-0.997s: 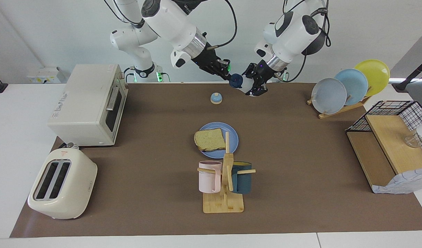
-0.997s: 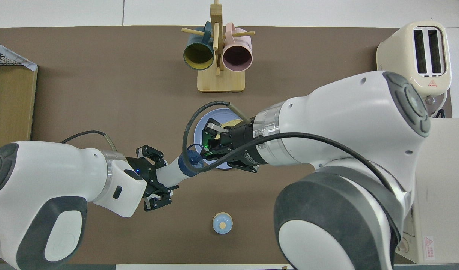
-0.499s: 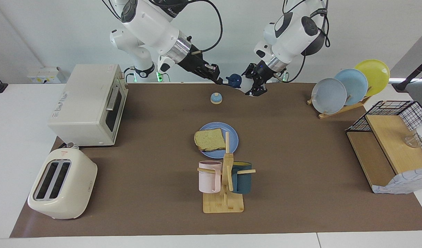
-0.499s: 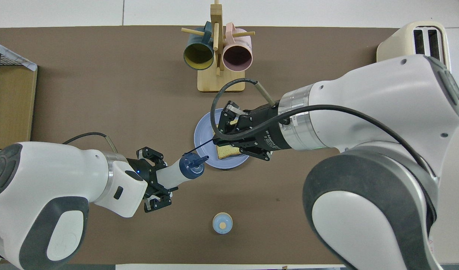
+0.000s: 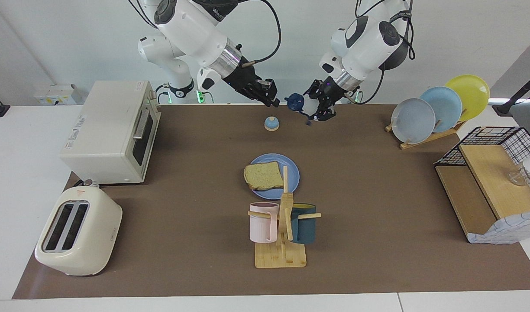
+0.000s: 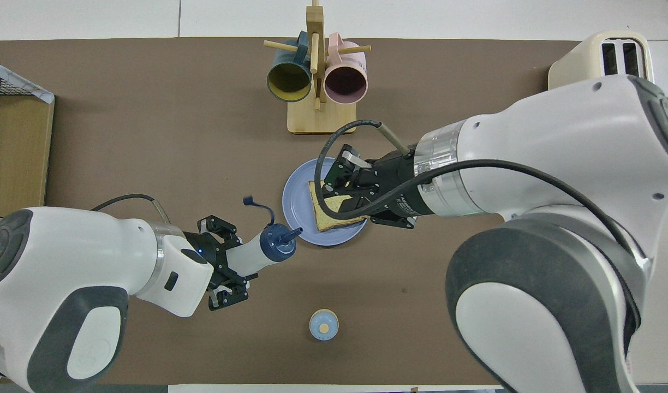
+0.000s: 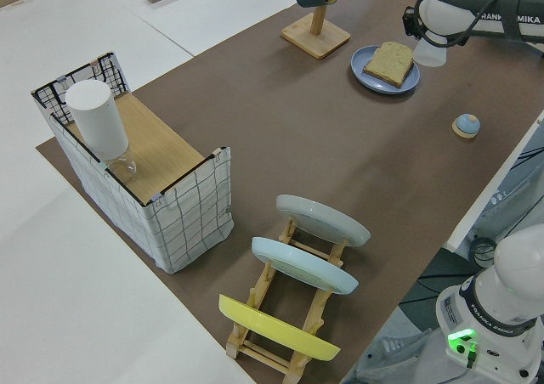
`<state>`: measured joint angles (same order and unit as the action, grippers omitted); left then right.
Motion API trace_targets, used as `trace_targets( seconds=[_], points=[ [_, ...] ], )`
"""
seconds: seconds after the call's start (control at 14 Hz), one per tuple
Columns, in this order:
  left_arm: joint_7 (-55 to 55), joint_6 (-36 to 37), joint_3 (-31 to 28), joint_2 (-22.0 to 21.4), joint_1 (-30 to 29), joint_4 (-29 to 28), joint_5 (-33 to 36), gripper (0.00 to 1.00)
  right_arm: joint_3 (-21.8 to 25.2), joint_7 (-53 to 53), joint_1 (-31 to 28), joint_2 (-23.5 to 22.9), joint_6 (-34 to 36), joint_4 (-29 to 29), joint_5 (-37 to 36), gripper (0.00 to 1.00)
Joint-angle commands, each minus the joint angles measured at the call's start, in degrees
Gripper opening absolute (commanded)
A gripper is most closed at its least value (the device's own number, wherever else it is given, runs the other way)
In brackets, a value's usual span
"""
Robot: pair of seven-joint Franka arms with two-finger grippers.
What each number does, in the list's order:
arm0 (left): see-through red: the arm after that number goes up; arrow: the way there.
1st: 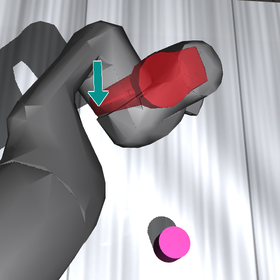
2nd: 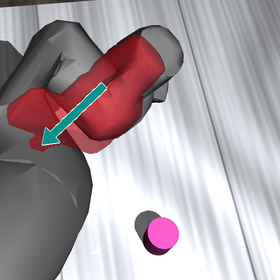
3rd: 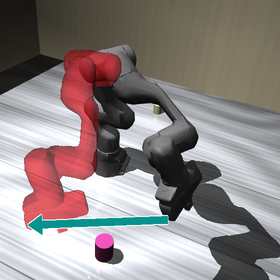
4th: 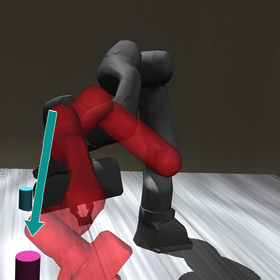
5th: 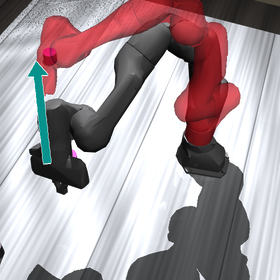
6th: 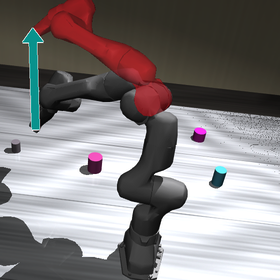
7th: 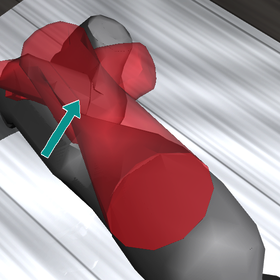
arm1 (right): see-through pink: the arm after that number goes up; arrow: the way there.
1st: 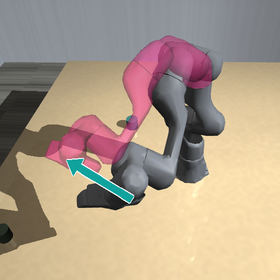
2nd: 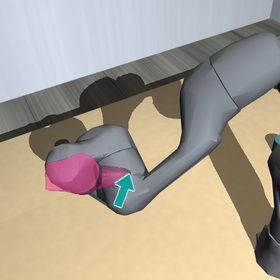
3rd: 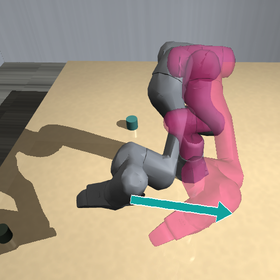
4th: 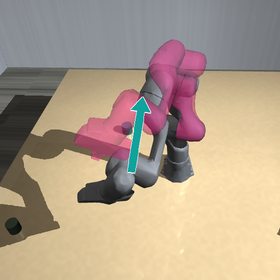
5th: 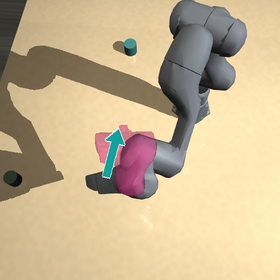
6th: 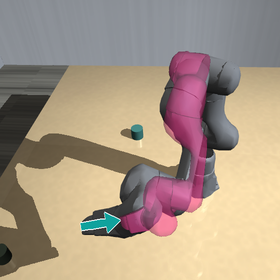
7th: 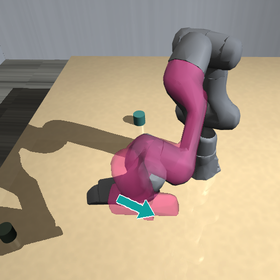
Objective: Put bread on plate and add seasoning
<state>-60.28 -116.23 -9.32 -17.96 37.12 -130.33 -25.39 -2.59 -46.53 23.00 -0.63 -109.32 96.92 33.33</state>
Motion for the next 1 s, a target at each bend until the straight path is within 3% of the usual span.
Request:
trace_targets(
  seconds=[0.0, 0.21, 0.5, 0.71, 0.93],
  points=[
    [1.8, 0.0, -0.4, -1.4, -0.1, -1.1, 0.6, 0.00, 0.0, 6.1, -0.9, 1.7, 4.2, 0.2, -6.9, 1.00],
    [3.8, -0.2, -0.4, -0.6, -0.2, 0.0, 1.7, 0.00, 0.1, 18.4, -5.1, 2.8, 9.8, 0.0, -15.8, 1.00],
    [11.6, 0.8, -0.4, 2.8, -0.3, 4.5, 11.6, 0.00, 0.1, 37.3, -14.5, 3.0, 16.0, -0.2, -22.8, 1.00],
    [14.0, 3.5, -0.4, 5.6, -0.4, 8.1, 18.6, 0.00, 0.0, 42.3, -16.9, 3.4, 16.9, 0.2, -31.9, 1.00],
    [17.7, 6.3, -0.4, 9.9, -0.2, 12.5, 25.3, 0.00, 0.0, 44.0, -18.6, 2.7, 17.3, 0.0, -34.3, 1.00]
  ],
)
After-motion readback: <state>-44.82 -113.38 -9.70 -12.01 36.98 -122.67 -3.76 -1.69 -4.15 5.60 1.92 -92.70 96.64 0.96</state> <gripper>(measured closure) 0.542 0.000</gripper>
